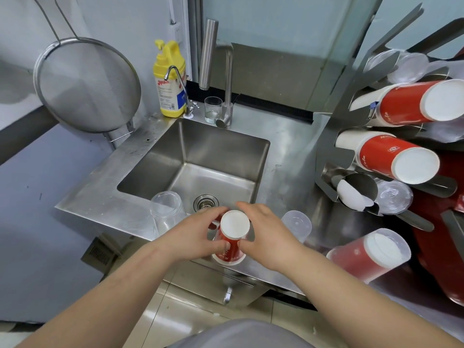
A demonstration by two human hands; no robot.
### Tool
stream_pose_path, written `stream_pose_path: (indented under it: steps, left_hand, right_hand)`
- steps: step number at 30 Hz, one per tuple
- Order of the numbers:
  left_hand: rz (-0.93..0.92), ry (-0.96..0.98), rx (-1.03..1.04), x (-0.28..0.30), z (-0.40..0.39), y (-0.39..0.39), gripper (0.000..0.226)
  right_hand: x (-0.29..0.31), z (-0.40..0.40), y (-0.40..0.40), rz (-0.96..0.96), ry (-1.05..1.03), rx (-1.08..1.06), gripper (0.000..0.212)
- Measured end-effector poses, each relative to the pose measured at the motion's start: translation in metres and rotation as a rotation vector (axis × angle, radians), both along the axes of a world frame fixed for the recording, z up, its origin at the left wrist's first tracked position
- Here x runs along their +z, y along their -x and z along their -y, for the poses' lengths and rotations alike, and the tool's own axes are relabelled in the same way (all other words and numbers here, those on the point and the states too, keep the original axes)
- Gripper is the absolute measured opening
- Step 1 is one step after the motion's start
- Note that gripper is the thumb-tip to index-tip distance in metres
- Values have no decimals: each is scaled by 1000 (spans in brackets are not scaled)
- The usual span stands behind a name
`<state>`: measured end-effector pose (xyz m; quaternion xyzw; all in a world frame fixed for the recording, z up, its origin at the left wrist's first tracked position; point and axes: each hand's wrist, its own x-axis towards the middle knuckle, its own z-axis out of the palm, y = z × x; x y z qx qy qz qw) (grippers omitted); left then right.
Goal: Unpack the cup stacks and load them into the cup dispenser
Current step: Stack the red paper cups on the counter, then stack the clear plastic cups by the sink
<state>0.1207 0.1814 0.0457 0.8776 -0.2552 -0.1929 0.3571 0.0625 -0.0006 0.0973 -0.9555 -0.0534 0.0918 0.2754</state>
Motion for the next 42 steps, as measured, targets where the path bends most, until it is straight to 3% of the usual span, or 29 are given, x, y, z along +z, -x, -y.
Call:
stream_pose_path:
  steps: [3,6,9,17,25,28,32,37,40,42]
  left_hand:
    - [5,-42,-19,10,-5,-7,75]
    - [58,-106,-48,33,-5,-15,68]
    - [165,-257,-185,73,9,-27,57]
    - [297,-651,-538,158,105,-35,56]
    - [304,-700,-743,164,213,-14,57]
    - [251,-593,-732,154,238,-3,61]
    - [184,-399,-678,127,259,18,77]
    - [152,-275,-608,93,273,34,97]
    - [133,-225,-592,86,279,41,94]
    - [110,-198,-567,85,281,47,84]
  right_hand:
    - [15,6,-4,-12,41,59,68]
    - [35,15,-9,-37,140,121,62]
    - [55,30,-16,-39,274,183,54]
    - [113,101,-3,-62,539,231,50]
    - [135,183,51,-117,613,182,50]
    - [127,213,70,-101,556,81,48]
    - [86,246,91,-29,283,-122,53]
    - [37,257,105,-14,-26,-255,76]
    - [21,259,108,-4,-198,-317,75]
    - [12,262,110,-23,-206,-311,73]
